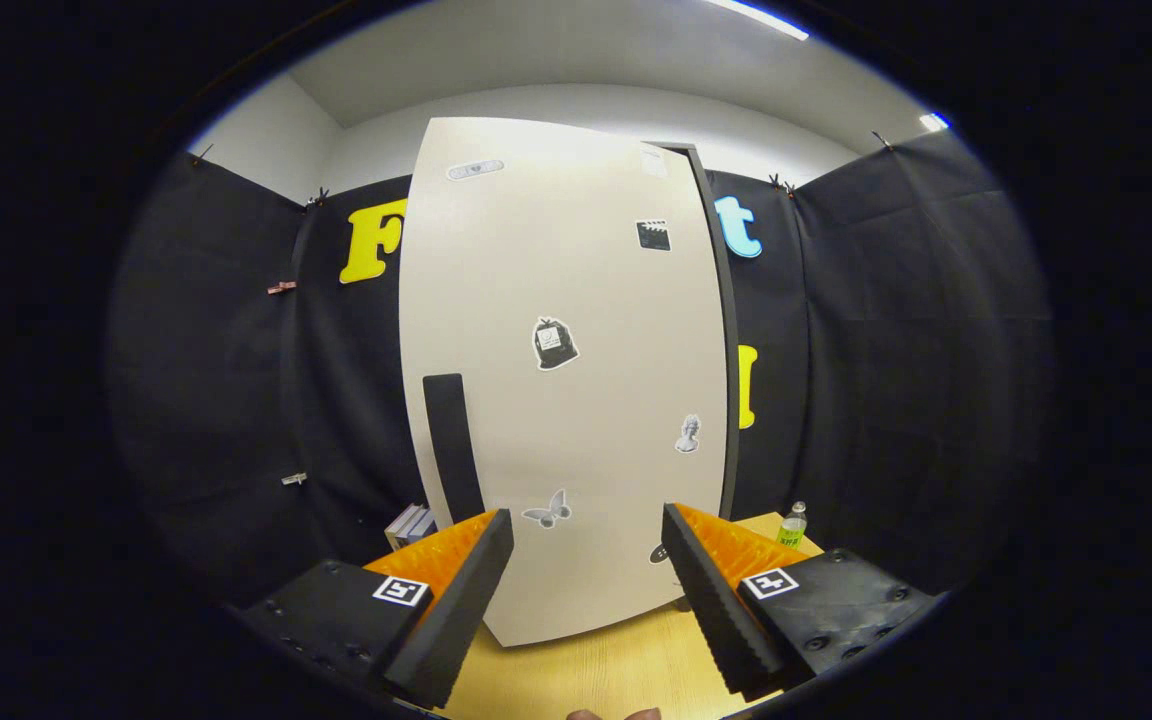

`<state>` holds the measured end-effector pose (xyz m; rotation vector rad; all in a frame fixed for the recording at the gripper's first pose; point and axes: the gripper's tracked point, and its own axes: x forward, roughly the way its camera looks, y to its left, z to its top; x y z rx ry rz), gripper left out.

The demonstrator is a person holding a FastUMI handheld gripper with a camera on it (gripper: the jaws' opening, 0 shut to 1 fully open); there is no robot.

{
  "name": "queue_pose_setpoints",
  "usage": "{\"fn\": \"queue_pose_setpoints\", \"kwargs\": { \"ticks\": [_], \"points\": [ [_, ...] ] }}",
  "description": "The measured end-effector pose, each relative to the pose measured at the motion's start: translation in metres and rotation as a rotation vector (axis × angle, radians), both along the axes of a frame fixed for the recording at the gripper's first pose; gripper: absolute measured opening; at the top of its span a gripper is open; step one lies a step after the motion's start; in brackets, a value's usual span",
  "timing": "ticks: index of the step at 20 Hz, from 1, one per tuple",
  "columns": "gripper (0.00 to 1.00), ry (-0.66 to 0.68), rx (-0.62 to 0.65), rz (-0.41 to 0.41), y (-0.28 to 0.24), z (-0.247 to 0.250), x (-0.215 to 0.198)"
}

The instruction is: Open the shoe cabinet door, grab the shoes and put them into the shoe cabinet, then close the shoe cabinet door.

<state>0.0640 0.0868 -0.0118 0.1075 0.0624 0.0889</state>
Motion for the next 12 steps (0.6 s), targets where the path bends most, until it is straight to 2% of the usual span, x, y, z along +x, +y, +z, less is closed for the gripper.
{"fn": "queue_pose_setpoints", "kwargs": {
  "ticks": [12],
  "points": [
    [0.98,-0.012,0.003,-0.013,-0.0068,0.0052,-0.0060]
  ]
}}
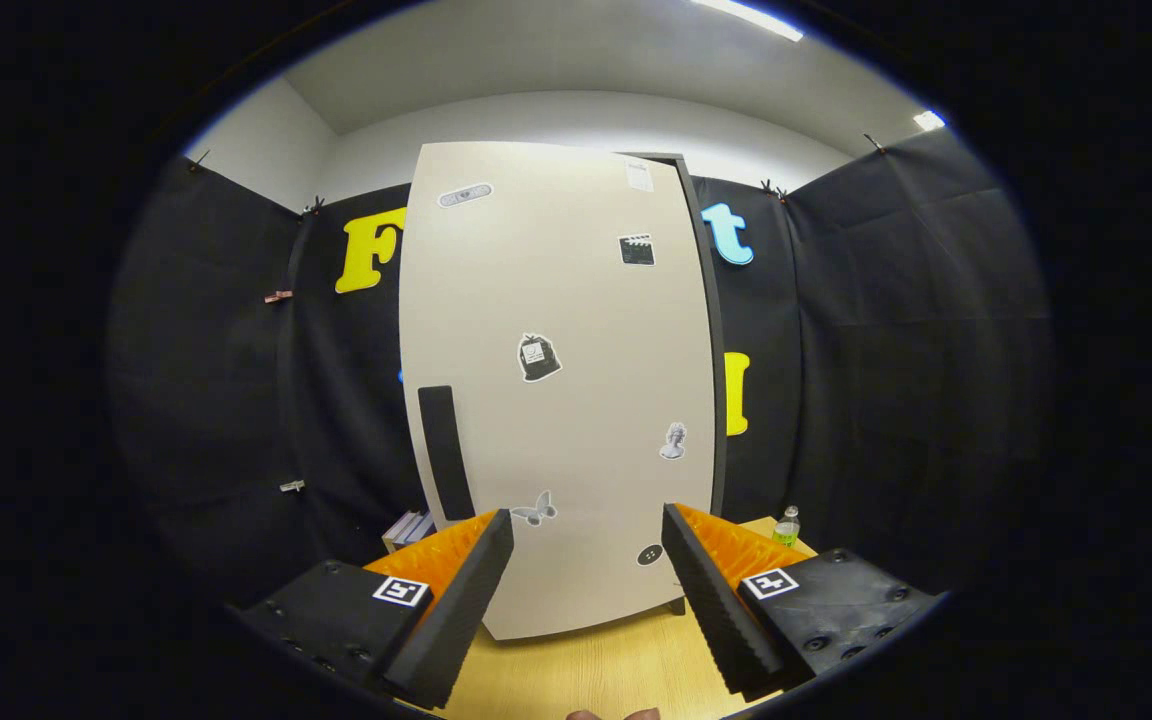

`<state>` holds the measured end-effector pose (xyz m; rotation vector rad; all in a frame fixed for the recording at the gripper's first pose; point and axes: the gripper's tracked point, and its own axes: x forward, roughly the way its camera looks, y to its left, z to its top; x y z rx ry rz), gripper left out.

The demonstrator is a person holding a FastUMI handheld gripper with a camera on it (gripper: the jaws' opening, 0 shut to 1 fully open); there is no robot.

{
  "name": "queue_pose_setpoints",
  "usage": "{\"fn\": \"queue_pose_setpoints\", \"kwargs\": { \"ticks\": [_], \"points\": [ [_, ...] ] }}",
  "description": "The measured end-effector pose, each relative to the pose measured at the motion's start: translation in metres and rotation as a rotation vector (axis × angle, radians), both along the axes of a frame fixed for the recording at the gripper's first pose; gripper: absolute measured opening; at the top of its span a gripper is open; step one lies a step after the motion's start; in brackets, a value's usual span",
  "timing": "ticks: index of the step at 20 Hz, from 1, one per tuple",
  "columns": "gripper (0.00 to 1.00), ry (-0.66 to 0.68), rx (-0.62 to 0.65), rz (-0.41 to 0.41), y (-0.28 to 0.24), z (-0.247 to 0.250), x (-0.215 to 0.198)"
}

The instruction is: Open the shoe cabinet door, grab the shoes and put them into the shoe cabinet, then close the shoe cabinet door.

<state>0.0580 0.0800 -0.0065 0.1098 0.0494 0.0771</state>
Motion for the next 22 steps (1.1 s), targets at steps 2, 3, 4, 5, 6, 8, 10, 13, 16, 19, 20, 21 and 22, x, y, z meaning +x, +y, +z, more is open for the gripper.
{"fn": "queue_pose_setpoints", "kwargs": {
  "ticks": [2,3,4,5,6,8,10,13,16,19,20,21,22],
  "points": [
    [0.98,-0.006,-0.015,0.003,0.0021,0.0007,-0.0003],
    [0.98,-0.012,-0.025,0.004,0.0031,0.0011,0.0001],
    [0.98,-0.014,-0.035,0.003,0.0034,0.0013,0.0004],
    [0.98,-0.013,-0.037,0.005,0.0040,0.0010,-0.0011],
    [0.98,-0.011,-0.035,0.008,0.0056,0.0010,-0.0012],
    [0.98,-0.017,-0.045,0.007,0.0066,0.0016,-0.0009],
    [0.98,-0.021,-0.057,0.011,0.0083,0.0011,-0.0021],
    [0.98,-0.015,-0.048,0.015,0.0098,0.0008,-0.0030],
    [0.98,-0.019,-0.053,0.014,0.0086,0.0022,-0.0043],
    [0.98,-0.022,-0.056,0.012,0.0075,0.0031,-0.0049],
    [0.98,-0.023,-0.061,0.012,0.0068,0.0031,-0.0055],
    [0.98,-0.023,-0.062,0.012,0.0066,0.0030,-0.0058],
    [0.98,-0.021,-0.059,0.013,0.0063,0.0028,-0.0062]
  ]
}}
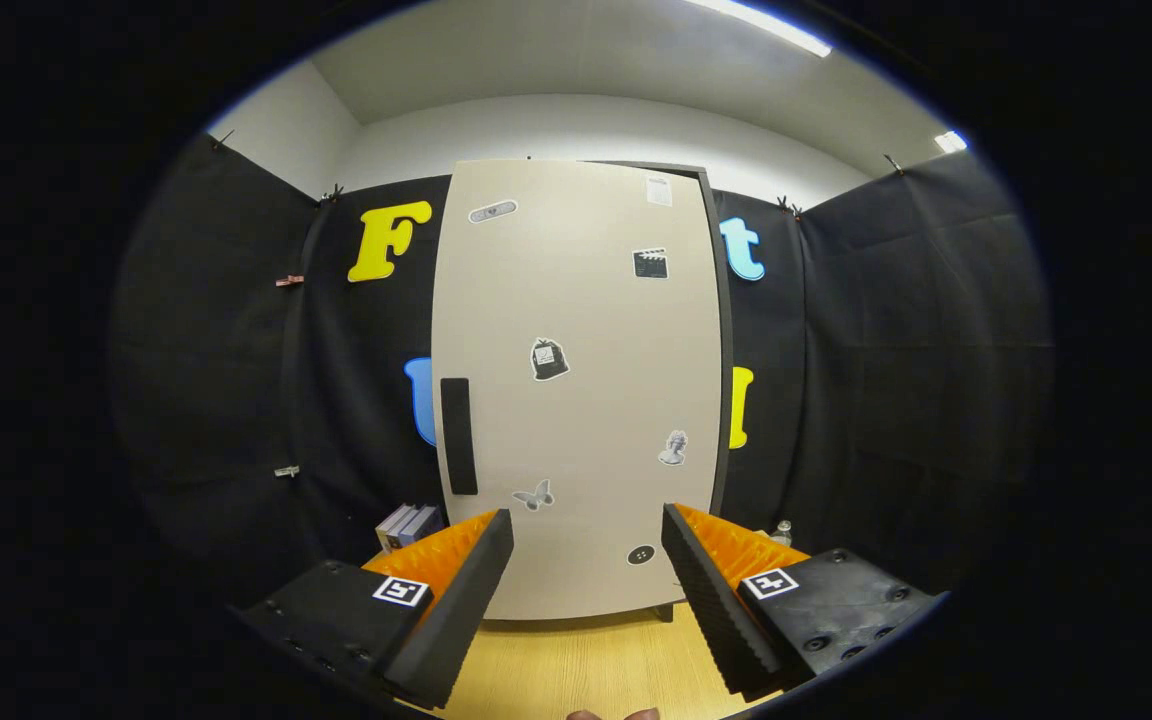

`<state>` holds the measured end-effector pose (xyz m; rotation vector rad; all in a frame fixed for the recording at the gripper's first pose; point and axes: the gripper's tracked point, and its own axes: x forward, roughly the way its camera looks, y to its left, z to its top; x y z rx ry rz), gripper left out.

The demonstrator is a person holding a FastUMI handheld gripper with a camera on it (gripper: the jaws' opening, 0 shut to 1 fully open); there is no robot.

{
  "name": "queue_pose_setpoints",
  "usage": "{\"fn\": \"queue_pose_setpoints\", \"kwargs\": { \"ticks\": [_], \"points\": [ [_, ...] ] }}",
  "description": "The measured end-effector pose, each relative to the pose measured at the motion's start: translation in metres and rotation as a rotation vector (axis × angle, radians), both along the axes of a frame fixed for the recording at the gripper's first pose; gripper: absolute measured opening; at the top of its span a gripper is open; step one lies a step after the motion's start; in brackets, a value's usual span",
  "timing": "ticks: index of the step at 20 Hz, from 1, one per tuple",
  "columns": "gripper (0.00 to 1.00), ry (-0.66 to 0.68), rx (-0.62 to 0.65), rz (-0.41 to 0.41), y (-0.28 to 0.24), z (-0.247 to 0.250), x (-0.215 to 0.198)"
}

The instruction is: Open the shoe cabinet door, grab the shoes and put them into the shoe cabinet, then close the shoe cabinet door.

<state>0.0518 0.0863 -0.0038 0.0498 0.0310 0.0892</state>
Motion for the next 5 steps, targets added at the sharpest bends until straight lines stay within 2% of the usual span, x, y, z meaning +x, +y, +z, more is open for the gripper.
{"fn": "queue_pose_setpoints", "kwargs": {
  "ticks": [5],
  "points": [
    [0.98,0.003,0.005,-0.003,-0.0027,-0.0007,-0.0004]
  ]
}}
